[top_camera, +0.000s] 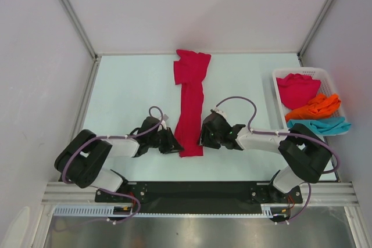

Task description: Fold and stack the t-shirts

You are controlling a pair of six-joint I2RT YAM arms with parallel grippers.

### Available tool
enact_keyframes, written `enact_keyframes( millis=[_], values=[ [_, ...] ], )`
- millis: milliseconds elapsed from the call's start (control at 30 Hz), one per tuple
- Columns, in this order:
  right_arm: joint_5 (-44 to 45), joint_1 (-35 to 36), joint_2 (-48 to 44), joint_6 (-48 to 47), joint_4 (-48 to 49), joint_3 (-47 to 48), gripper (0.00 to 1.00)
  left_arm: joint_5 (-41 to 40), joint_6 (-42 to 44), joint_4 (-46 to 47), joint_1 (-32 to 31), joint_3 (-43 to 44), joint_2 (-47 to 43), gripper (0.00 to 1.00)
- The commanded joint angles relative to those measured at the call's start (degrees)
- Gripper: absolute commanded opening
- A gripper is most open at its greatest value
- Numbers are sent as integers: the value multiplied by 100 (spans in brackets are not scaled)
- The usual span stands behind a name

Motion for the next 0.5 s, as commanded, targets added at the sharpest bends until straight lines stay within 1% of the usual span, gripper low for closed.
enact_keyframes(
  millis=[0, 67, 100, 333, 467],
  values=[
    [-40, -21, 151, 31, 105, -62, 48, -402, 312, -1487, -84, -129, 216, 18],
    [-93, -12, 186, 49, 176, -97, 47, -402, 338, -1496, -84, -102, 269, 17],
    [-102, -21, 178, 49, 193, -97, 47, -411, 347, -1487, -84, -85, 330, 14],
    [-251, 93, 125, 137, 246, -167, 45, -481, 408, -1487, -84, 3, 454, 14],
    [-234, 295, -24, 330, 272, -421, 45, -473, 417, -1487, -84, -5, 507, 14]
  ],
)
